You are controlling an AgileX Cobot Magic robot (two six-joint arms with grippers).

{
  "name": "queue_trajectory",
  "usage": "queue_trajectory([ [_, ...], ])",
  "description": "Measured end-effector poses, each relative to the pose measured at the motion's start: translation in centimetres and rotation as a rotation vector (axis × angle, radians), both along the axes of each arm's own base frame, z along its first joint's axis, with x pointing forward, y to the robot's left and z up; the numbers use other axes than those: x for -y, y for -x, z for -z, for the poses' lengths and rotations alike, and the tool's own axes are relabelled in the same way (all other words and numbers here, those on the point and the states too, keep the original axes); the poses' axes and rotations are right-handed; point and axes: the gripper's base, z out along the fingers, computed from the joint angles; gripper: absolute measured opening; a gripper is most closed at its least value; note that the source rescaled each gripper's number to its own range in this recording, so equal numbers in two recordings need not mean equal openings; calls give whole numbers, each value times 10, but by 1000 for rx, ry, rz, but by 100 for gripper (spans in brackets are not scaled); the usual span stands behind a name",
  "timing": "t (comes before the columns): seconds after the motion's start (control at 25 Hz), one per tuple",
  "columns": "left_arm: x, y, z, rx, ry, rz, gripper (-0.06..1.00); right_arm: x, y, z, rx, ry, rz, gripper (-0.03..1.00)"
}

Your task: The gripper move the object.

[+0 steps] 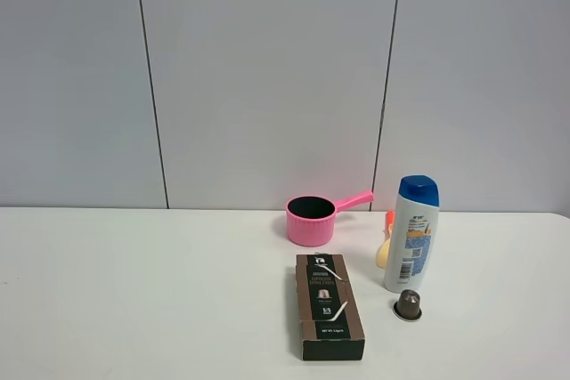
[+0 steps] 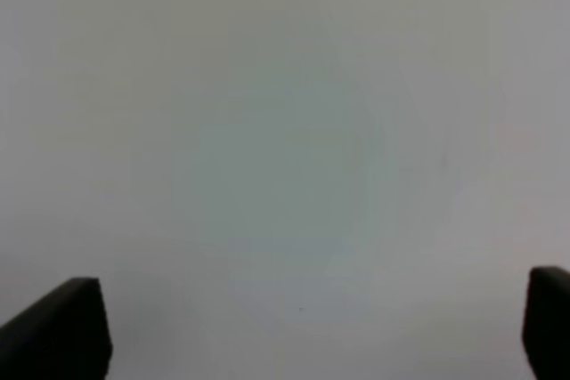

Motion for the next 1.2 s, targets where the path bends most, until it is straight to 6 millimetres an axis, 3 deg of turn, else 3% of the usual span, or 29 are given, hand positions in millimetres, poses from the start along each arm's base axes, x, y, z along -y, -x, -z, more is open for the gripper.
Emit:
queue_trajectory([
  [0.28,-5,29,-2,184,24,-61,86,0,0,0,0,0,0,100],
  [0.6,-4,30,-1,194,7,-178,86,0,0,0,1,0,0,100],
  [1.2,-3,30,-1,195,1,-180,86,0,0,0,1,0,0,100],
])
